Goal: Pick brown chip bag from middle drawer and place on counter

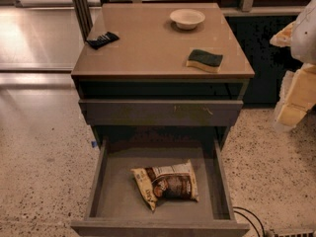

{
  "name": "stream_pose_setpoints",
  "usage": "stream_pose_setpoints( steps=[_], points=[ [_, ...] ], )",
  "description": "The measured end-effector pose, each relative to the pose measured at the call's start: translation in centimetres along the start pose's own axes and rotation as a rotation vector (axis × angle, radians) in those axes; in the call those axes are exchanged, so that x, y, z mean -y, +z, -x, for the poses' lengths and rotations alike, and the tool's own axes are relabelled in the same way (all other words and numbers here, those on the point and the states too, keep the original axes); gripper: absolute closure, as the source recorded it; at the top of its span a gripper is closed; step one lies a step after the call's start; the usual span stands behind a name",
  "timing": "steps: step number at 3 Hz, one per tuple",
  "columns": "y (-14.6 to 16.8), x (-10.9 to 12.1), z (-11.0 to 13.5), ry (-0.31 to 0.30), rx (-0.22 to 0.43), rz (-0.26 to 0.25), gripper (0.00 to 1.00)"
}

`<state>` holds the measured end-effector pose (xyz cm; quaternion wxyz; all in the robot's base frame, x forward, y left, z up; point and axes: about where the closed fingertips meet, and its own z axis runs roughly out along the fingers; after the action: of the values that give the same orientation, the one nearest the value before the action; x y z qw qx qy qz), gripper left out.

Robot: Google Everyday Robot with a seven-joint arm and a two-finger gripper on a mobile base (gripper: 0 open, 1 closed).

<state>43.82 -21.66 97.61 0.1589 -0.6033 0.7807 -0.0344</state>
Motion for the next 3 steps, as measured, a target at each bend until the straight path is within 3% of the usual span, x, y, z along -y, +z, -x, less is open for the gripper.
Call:
stream_pose_setpoints(
  steps=[1,2,3],
  points=[
    [0.1,0.0,0.0,-0.002,0.002,-0.001,0.0],
    [3.7,-0.1,-0.5,-0.016,0.067,0.04,0.0],
    [10.5,-0.5,-2.1,0.028,0.168,0.095,0.0]
  ],
)
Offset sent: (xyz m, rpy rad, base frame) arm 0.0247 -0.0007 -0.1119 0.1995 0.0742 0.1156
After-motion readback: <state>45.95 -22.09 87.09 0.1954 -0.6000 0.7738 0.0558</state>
